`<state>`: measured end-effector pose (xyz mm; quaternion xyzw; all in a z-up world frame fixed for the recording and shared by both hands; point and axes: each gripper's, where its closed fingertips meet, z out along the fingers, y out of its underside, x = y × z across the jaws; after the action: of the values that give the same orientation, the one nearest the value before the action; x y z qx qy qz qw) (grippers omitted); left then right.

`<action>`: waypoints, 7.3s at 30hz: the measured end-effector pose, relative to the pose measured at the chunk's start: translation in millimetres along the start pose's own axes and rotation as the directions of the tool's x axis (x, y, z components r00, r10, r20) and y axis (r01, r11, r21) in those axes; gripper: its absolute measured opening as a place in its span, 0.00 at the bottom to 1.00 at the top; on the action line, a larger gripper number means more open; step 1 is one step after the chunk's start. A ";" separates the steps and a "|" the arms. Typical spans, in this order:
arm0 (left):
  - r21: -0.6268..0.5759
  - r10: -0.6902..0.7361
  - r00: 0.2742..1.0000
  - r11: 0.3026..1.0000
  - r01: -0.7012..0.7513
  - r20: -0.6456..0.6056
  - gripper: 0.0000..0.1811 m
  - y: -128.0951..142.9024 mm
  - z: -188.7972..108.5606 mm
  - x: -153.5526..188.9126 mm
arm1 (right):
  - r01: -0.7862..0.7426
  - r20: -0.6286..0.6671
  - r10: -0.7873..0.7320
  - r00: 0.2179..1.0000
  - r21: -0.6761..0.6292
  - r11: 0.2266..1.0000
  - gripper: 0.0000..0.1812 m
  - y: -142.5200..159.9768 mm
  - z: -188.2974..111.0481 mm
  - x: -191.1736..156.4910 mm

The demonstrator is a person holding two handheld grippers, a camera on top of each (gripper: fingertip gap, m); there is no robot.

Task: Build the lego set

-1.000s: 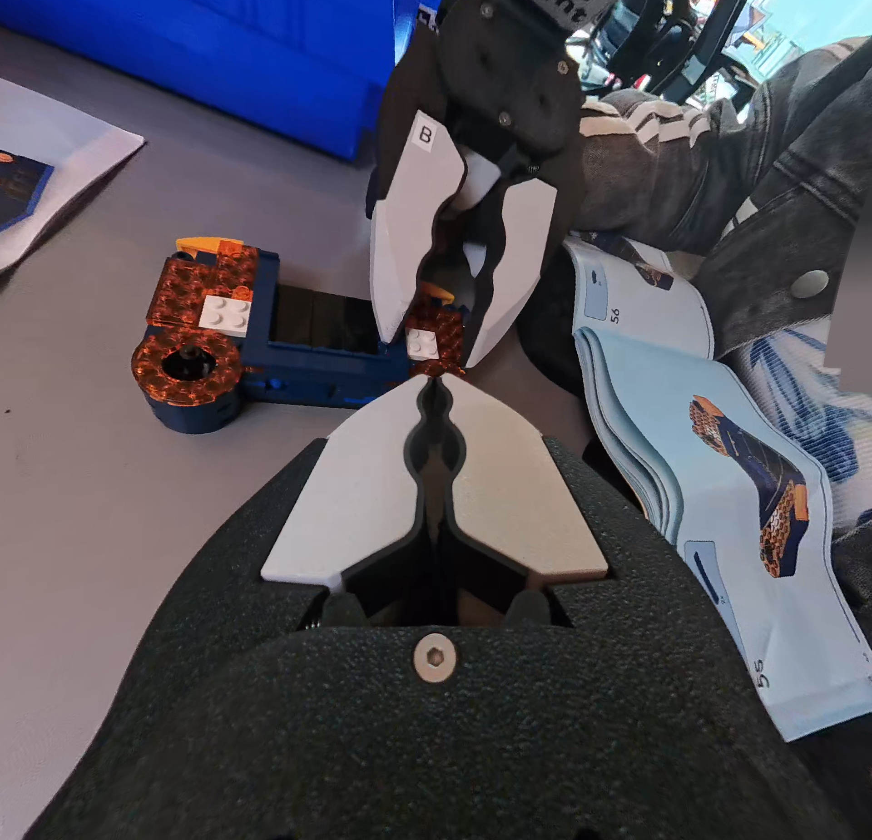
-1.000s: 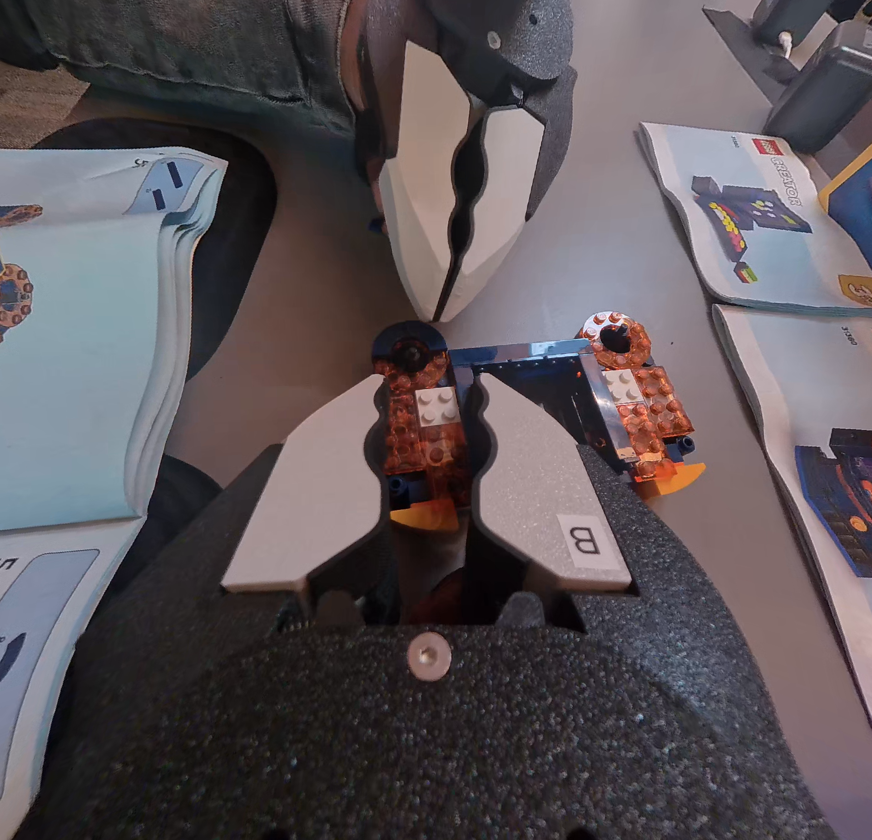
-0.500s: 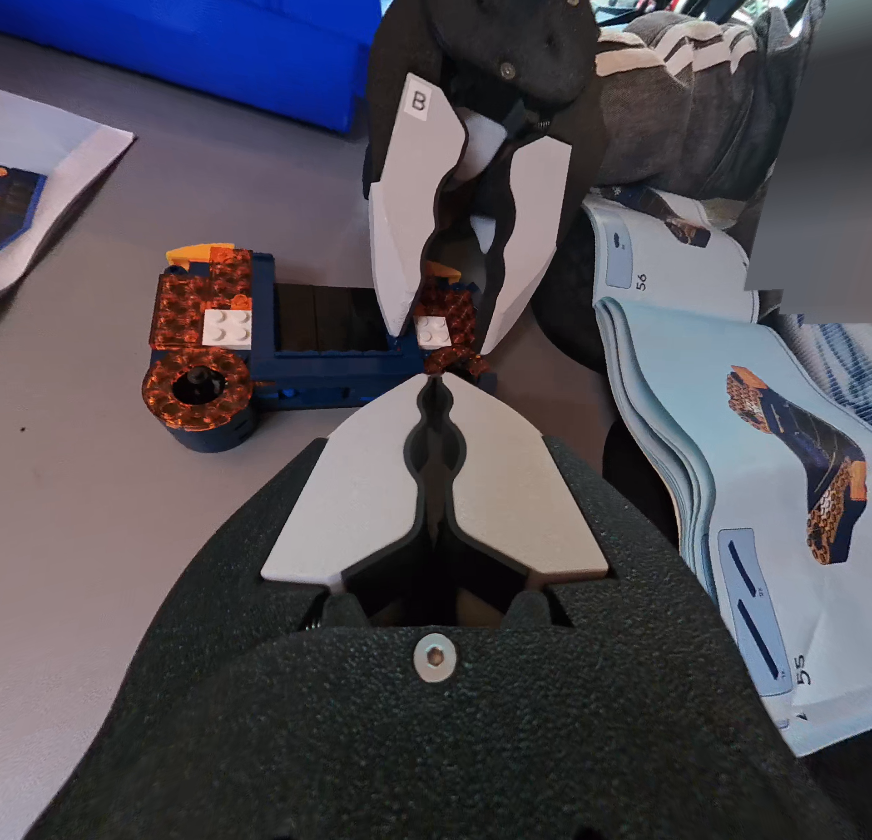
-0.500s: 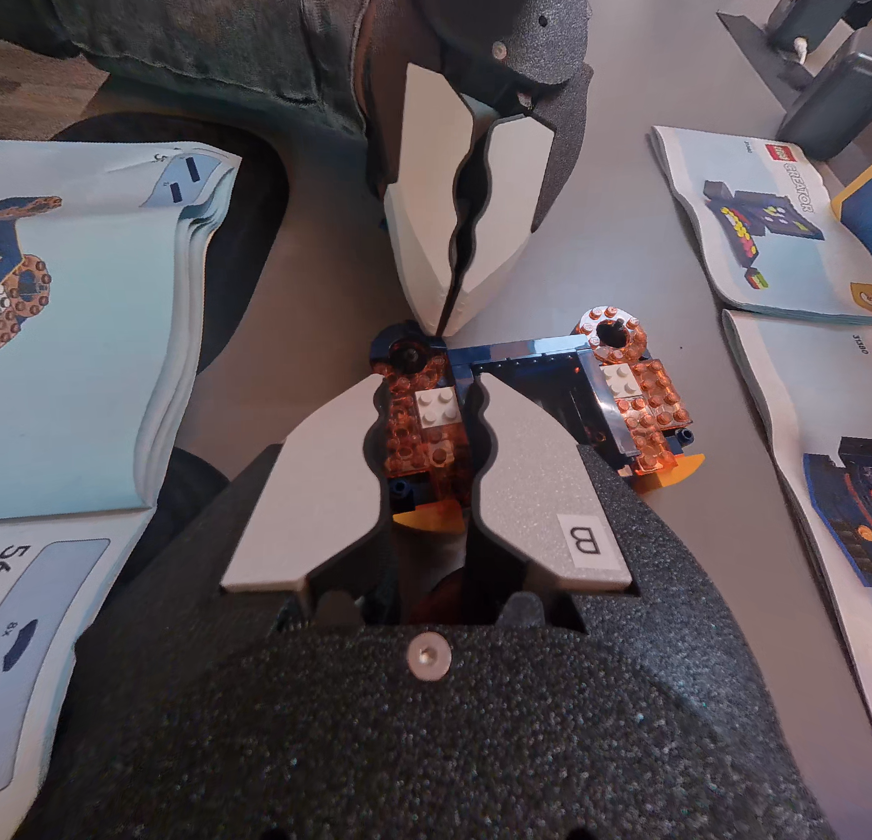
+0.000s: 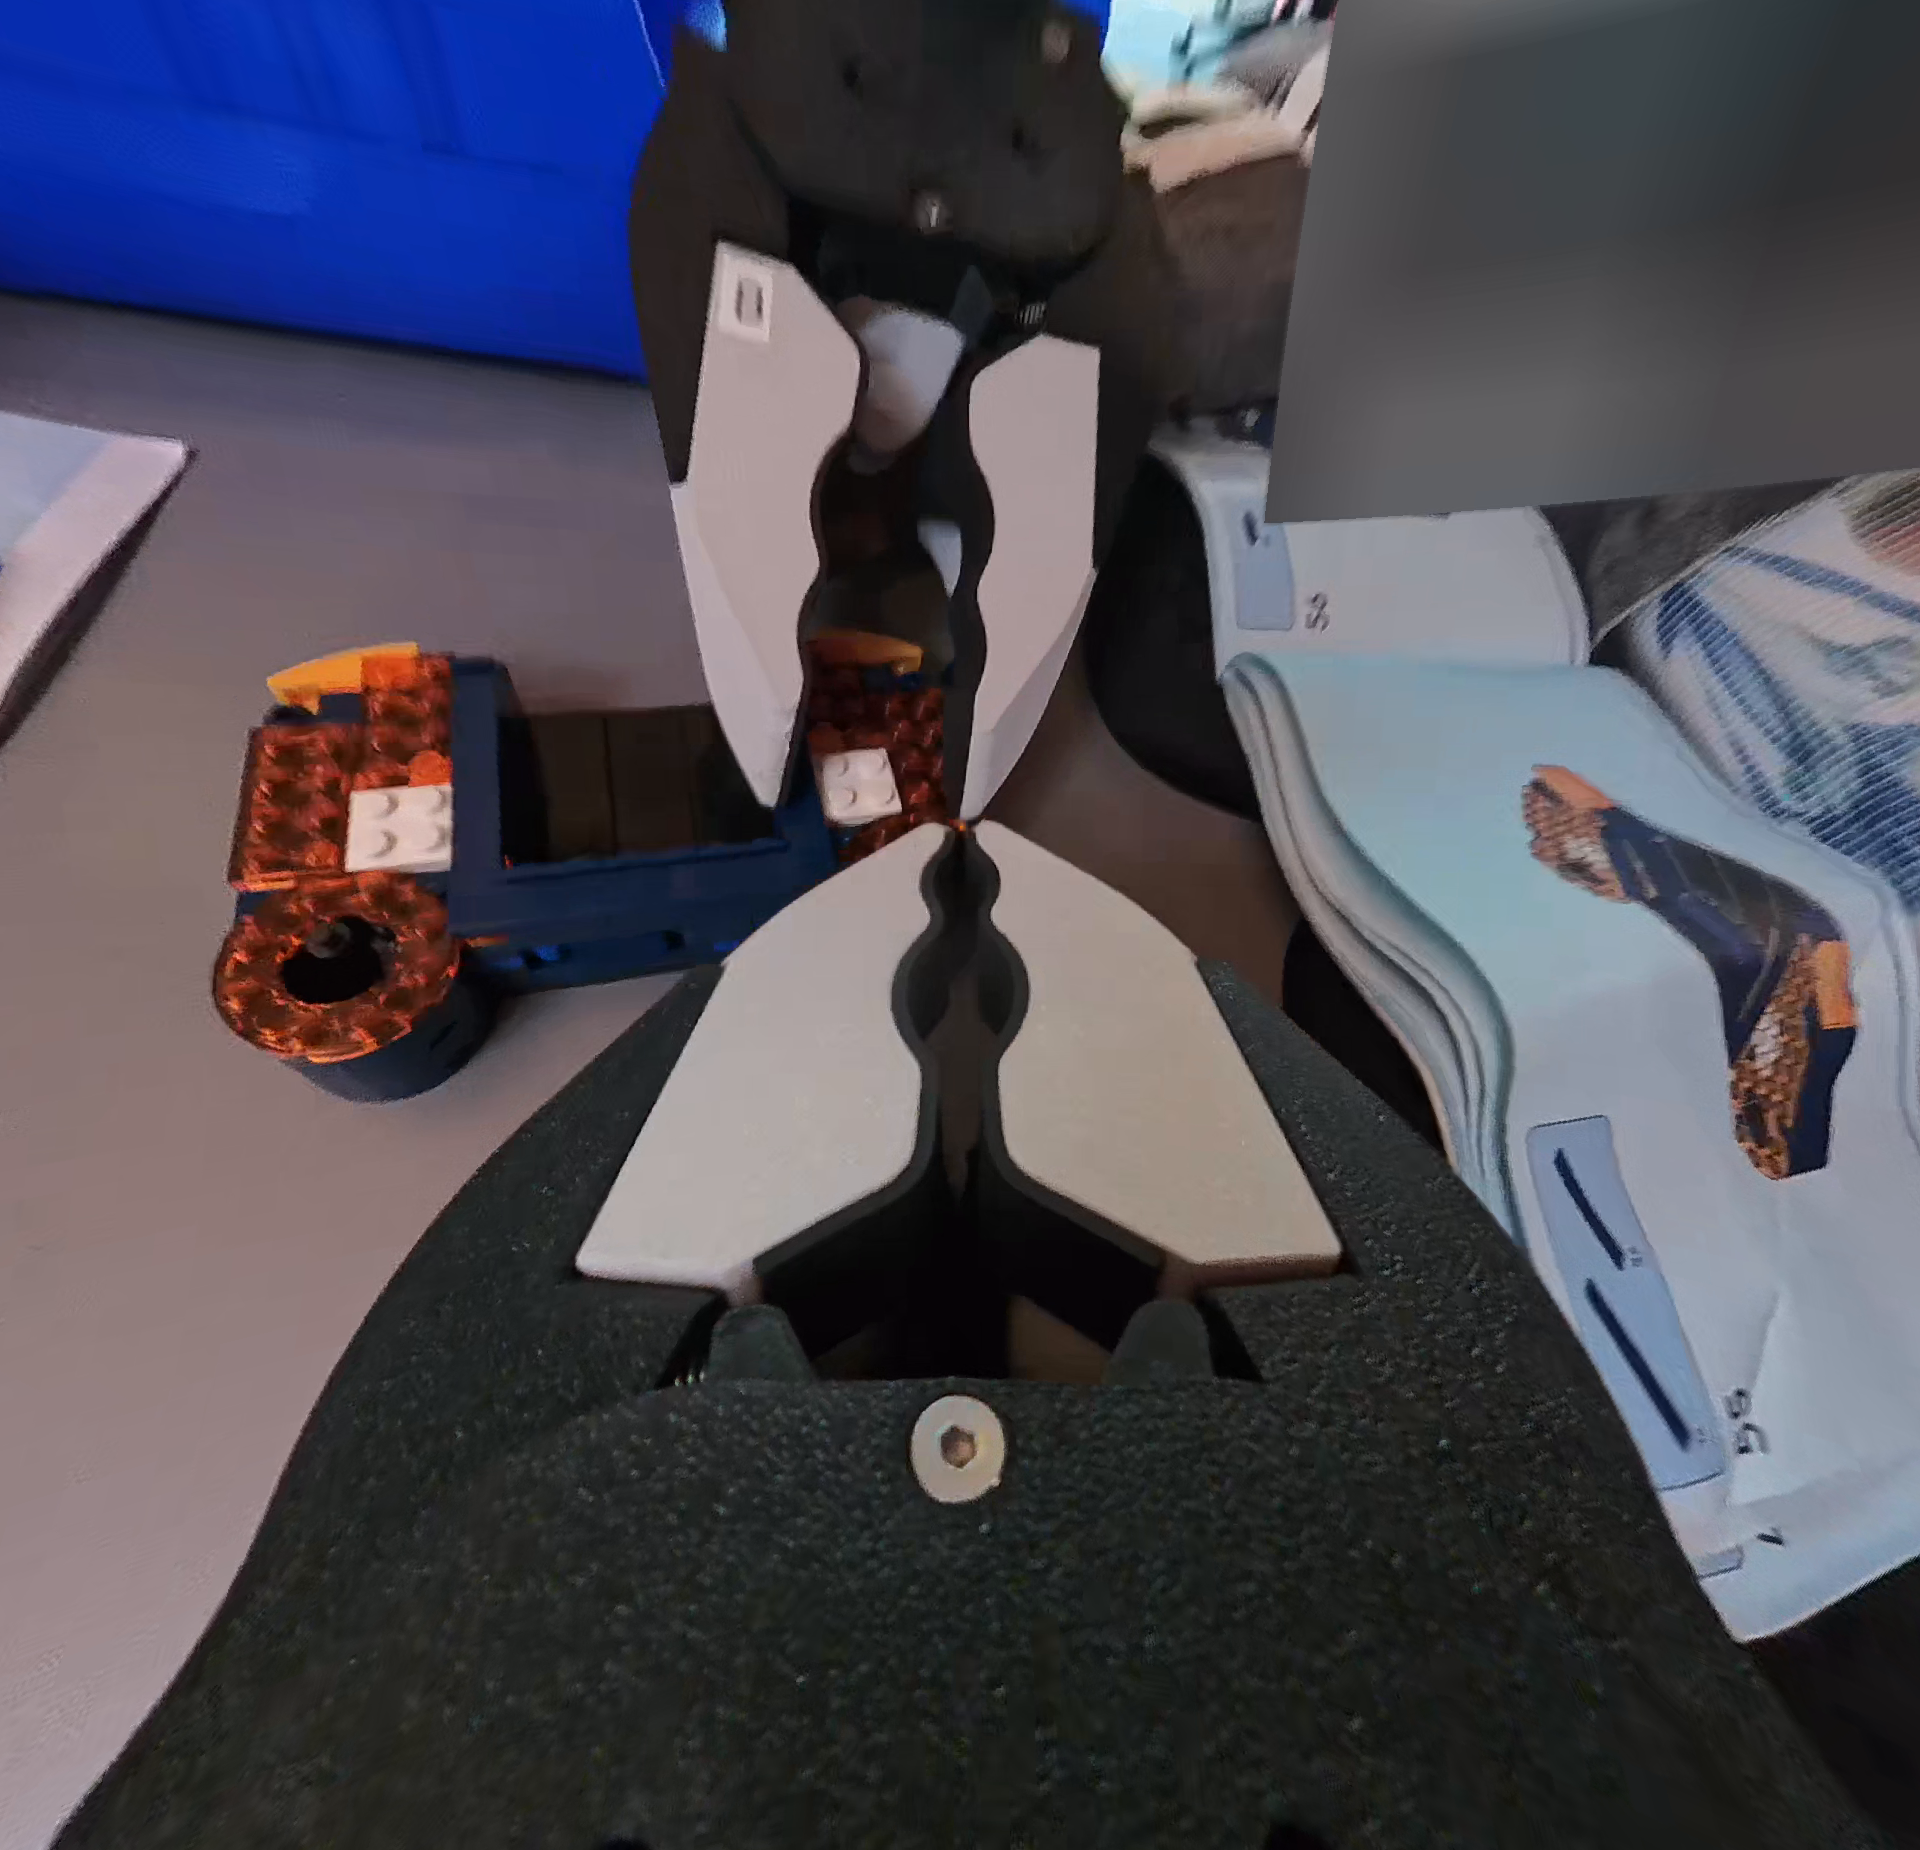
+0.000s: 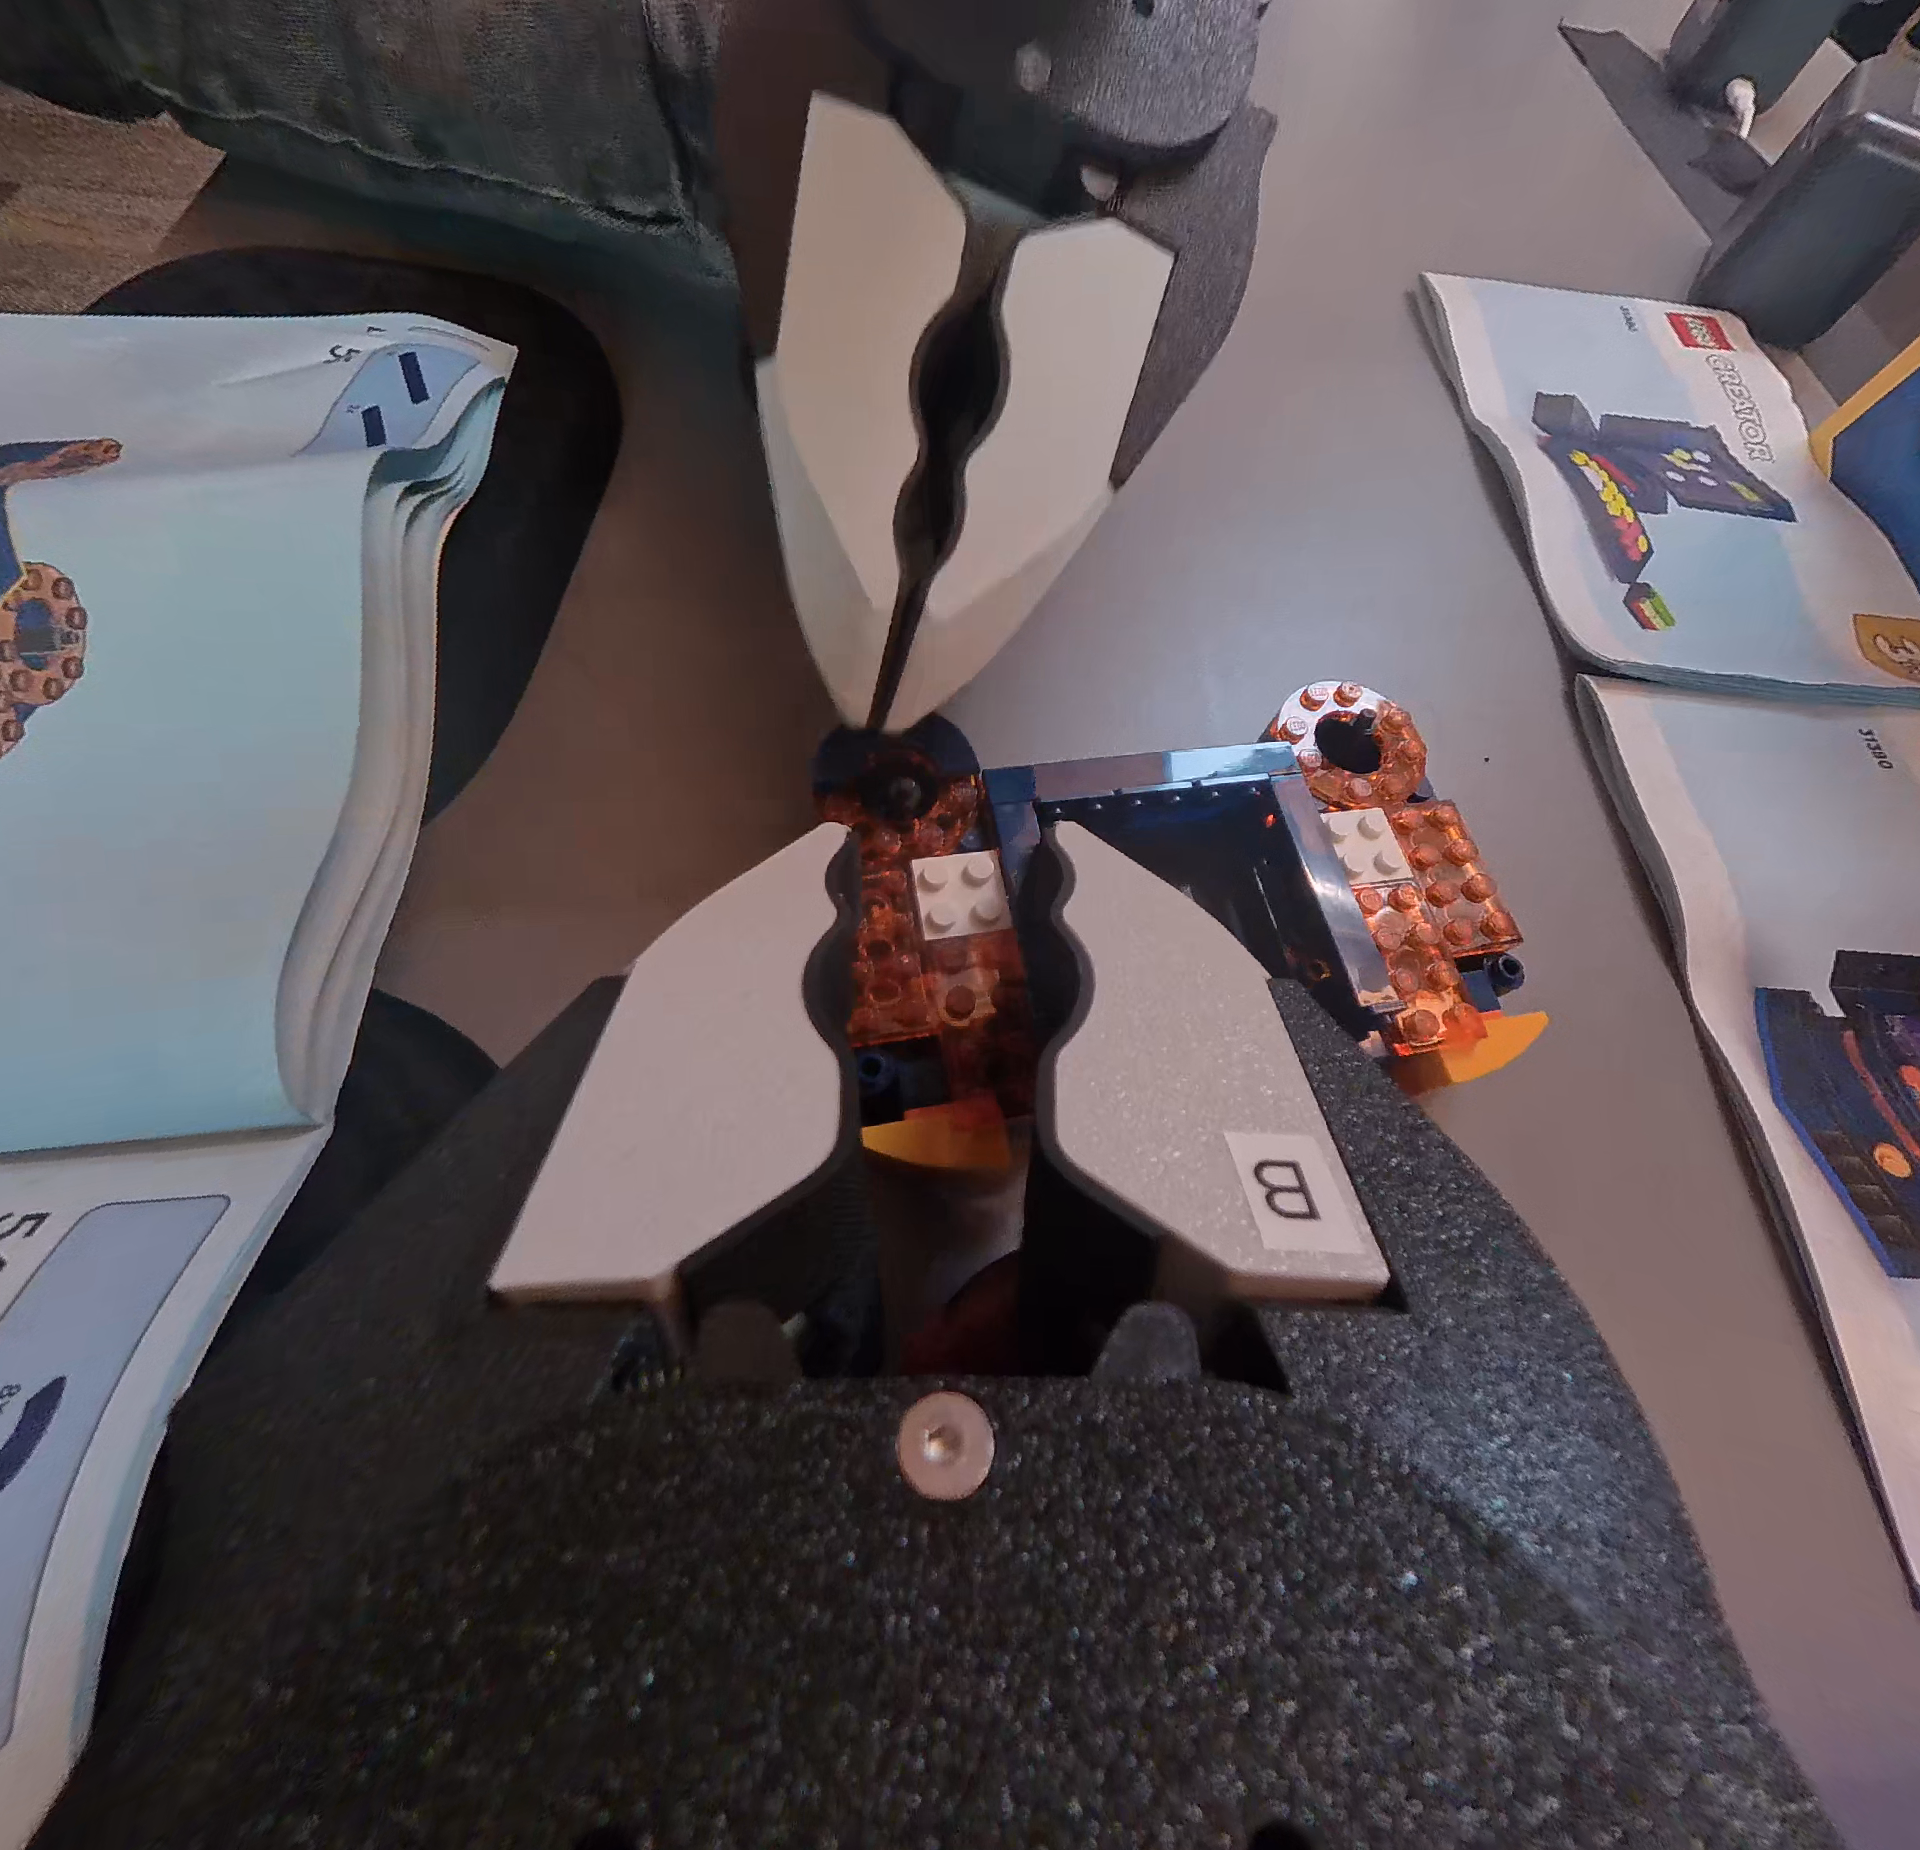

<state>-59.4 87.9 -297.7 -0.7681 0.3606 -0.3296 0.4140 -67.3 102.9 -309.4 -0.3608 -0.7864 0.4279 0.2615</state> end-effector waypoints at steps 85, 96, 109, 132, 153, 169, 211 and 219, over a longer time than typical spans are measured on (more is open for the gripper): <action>-0.039 0.045 0.969 0.999 -0.036 0.243 0.00 8.3 -3.1 -17.3 | 0.002 0.002 -0.002 1.000 0.002 1.000 0.17 -0.3 0.2 0.3; -0.029 -0.036 0.978 0.999 0.043 0.205 0.01 8.8 0.2 -16.5 | 0.003 0.003 -0.003 1.000 0.002 1.000 0.17 -0.3 0.3 0.1; -0.022 -0.045 0.987 0.999 0.049 0.153 0.00 12.3 -7.6 -6.6 | 0.005 0.003 -0.005 1.000 0.002 1.000 0.17 -0.5 0.6 -0.1; 0.027 -0.168 0.976 0.986 0.166 0.137 0.00 6.5 -9.0 -17.7 | -0.001 0.008 0.001 1.000 0.002 1.000 0.17 -0.4 0.4 -0.2; -0.032 -0.064 0.976 0.997 0.072 0.209 0.01 11.8 -4.5 -16.4 | 0.002 0.012 -0.002 1.000 0.002 1.000 0.17 -0.3 0.2 -1.3; 0.138 -0.071 0.975 0.989 0.042 0.209 0.00 -8.3 -19.9 -15.5 | 0.006 0.008 -0.006 1.000 0.003 1.000 0.17 -0.4 0.1 -1.4; -0.377 0.050 0.986 0.926 0.014 0.159 0.13 83.2 -81.2 13.6 | -0.077 0.115 0.060 0.992 0.152 0.985 0.21 -32.1 -21.0 -13.8; -0.372 0.179 0.967 0.923 -0.100 0.184 0.05 83.5 -87.1 1.0 | -0.083 0.133 0.062 0.989 0.164 0.983 0.21 -35.4 -22.6 -16.6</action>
<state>-152.4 19.3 -332.1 -0.8340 0.4219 -0.1429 0.3255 -53.2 87.5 -269.4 -0.3377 -0.7484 0.5246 0.2249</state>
